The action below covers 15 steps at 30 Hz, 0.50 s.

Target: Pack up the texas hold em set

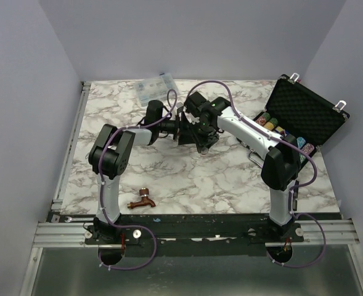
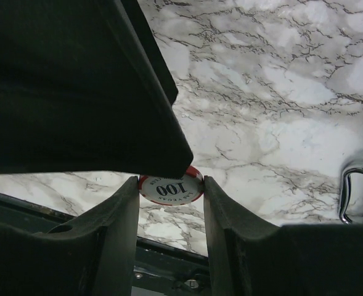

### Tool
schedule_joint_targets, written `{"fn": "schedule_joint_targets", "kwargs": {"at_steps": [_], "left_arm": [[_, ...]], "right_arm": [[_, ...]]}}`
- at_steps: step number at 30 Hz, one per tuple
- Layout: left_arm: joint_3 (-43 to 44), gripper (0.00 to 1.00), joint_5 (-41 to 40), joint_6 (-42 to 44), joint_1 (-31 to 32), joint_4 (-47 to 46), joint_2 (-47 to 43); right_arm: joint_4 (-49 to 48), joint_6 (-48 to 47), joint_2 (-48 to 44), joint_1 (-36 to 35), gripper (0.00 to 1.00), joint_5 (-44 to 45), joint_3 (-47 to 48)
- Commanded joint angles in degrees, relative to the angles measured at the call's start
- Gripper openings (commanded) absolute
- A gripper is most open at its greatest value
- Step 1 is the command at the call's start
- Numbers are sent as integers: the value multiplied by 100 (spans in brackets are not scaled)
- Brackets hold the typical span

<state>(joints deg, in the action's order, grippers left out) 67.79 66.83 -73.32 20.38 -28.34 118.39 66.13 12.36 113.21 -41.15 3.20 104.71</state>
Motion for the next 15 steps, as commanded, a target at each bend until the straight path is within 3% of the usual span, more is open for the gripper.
{"fn": "schedule_joint_targets", "kwargs": {"at_steps": [1, 15], "left_arm": [[111, 49, 560, -327, 199, -907, 134], [216, 48, 1055, 73, 683, -820, 219]], "right_arm": [[111, -64, -242, 10, 1, 138, -71], [0, -6, -667, 85, 1, 429, -530]]}}
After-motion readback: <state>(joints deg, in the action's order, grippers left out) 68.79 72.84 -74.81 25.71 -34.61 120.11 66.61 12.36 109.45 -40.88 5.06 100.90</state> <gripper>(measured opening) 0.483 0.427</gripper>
